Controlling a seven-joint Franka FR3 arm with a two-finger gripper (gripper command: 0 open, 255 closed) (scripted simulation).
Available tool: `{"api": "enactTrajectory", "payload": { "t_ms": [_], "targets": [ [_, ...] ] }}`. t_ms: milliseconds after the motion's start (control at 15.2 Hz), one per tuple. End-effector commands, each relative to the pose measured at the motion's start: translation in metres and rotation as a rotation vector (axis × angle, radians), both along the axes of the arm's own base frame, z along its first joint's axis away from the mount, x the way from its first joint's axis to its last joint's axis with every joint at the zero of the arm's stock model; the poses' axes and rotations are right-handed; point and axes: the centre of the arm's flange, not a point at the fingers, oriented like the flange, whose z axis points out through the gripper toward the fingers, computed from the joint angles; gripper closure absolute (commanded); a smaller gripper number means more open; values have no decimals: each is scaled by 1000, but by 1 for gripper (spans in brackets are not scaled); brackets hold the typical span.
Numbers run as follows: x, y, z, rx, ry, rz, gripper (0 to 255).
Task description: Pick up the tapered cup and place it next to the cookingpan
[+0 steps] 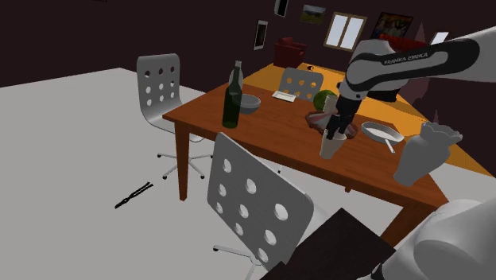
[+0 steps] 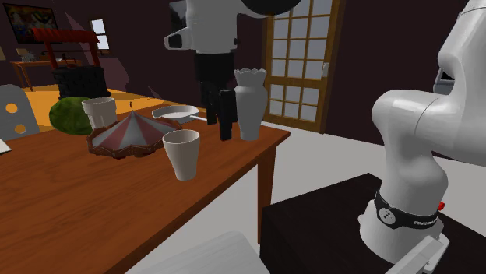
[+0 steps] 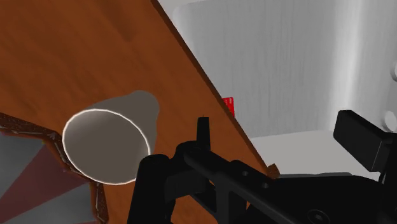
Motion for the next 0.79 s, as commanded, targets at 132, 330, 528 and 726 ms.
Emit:
{"api": "enactTrajectory", "payload": {
  "t_ms": [132,330,528,726],
  "targets": [
    [25,-42,-22,-36,-4,10,0],
    [42,-70,-37,-62,-6,17,0],
    [58,-99,-52,-88,-8,23,0],
    [59,-101,-62,-88,-8,23,0]
  ]
}}
